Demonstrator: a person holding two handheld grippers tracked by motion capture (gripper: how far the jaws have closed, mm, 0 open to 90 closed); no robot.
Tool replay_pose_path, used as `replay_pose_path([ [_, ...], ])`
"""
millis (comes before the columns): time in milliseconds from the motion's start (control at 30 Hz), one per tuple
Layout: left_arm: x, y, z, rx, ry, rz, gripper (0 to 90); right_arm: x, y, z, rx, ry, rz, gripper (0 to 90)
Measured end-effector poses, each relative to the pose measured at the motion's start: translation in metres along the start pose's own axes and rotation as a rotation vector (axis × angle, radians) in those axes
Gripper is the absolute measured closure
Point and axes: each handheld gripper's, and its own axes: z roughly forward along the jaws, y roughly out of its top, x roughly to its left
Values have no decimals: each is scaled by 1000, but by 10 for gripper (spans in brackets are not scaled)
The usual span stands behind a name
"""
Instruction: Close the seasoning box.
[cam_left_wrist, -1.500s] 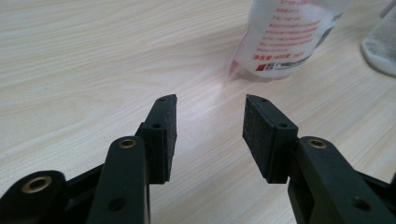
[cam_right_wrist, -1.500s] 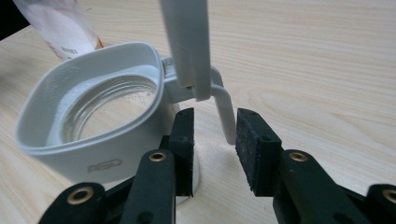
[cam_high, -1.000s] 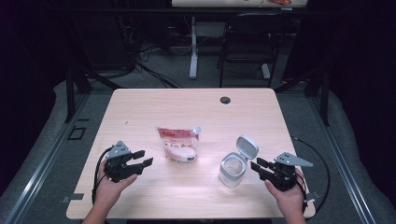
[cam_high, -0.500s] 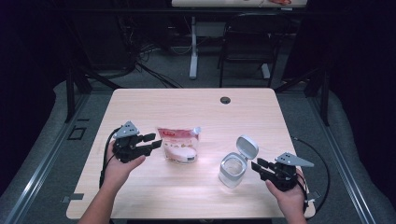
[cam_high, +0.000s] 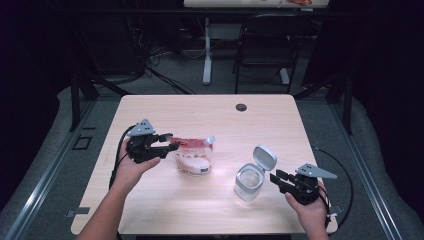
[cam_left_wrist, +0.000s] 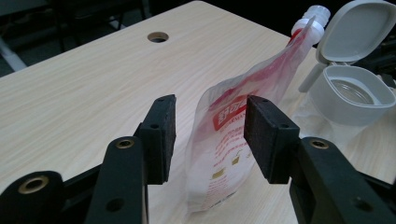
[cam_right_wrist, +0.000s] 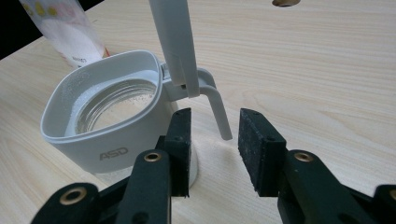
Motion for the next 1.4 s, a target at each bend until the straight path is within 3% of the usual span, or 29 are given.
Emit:
replay_pose_path([
  [133,-2,2,8,17,-29,25,548,0,0,0,0,2,1,653],
  [233,-4,2,8,21,-6,36,567,0,0,0,0,1,3,653],
  [333,-4,1,6,18,-10,33,600,0,0,0,-6,1,8,652],
  [667,-12,-6,0,-5,-35,57,760,1,0,0,-6,3,6,648],
  [733,-15,-8,-2,-9,-43,71,821,1,0,0,-3,-1,6,648],
  [967,-20,-11,-4,-18,-51,124,900,1,0,0,-5,-3,9,646],
  [1400,-25,-7,-1,-21,-37,153,900,0,-1,0,-10,-6,14,646],
])
